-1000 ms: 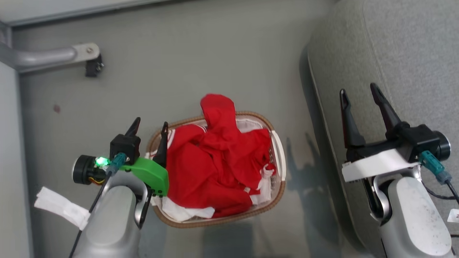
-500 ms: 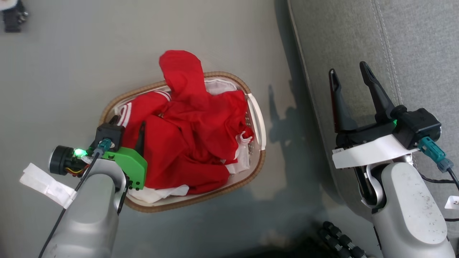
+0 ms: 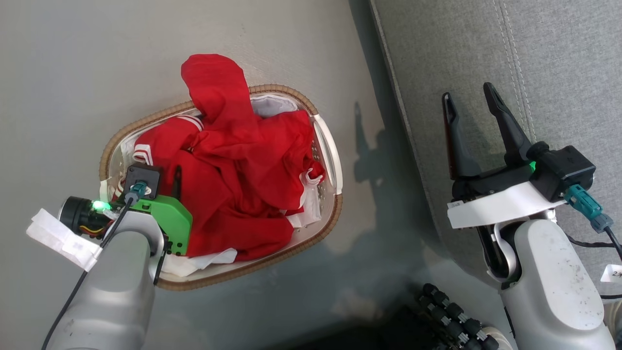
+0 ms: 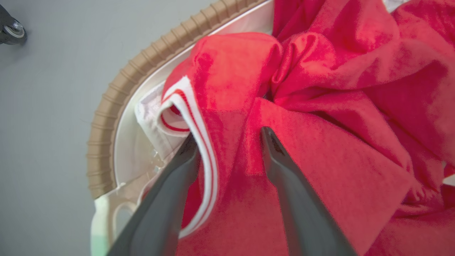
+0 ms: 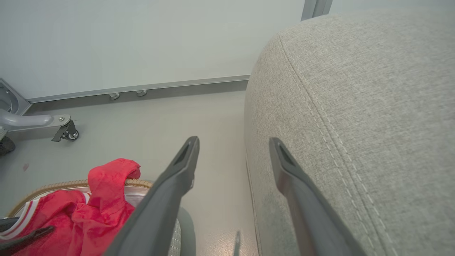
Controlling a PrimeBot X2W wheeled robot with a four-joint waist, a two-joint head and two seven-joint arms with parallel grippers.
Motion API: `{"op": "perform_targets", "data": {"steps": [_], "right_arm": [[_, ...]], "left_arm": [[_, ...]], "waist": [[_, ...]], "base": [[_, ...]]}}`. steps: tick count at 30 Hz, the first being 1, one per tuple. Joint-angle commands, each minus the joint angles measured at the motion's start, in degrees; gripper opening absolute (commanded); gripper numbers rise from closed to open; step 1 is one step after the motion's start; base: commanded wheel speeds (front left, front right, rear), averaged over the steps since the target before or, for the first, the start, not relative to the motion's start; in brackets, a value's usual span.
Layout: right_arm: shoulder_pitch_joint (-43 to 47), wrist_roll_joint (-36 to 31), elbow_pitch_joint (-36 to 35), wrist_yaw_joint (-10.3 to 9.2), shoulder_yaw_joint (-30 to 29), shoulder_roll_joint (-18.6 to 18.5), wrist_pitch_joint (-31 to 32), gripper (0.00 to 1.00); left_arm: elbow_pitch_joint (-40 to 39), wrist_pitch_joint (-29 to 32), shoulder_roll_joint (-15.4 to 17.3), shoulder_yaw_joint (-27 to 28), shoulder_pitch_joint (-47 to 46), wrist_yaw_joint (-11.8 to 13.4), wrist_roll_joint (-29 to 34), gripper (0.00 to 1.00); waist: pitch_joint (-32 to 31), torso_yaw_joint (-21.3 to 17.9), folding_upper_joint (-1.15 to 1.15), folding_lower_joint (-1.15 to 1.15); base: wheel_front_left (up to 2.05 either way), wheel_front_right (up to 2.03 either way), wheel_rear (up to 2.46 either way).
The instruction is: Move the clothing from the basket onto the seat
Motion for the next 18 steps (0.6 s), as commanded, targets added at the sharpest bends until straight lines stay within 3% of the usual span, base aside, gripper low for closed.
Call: {"op": "perform_targets", "data": {"steps": [1,8,18], "right_arm": [[-0.43,0.23,0.14,0.00,0.04,-0.15,-0.28,1.00],[0.89,-0.52,1.19,0.00,0.21,-0.15,-0.28,1.00],[4.05,-3.23,3.02,0.00,-0.55,-0.17,-0.28,1.00]], "left_arm": [[-0.18,0.02,0.19,-0.09,-1.26,0.49,-0.13,0.02],[-1.57,0.02,-0.81,-0.62,1.05,0.10,-0.97,0.00],[-14.26,0.02,-0.95,-2.43,10.51,-0.84,-0.58,0.00]], "waist": [[-0.19,0.12,0.00,0.00],[-2.54,0.92,0.00,0.00],[-12.74,3.73,0.00,0.00]], "base": [[0.00,0.00,0.00],[0.00,0.00,0.00],[0.00,0.00,0.00]]}}
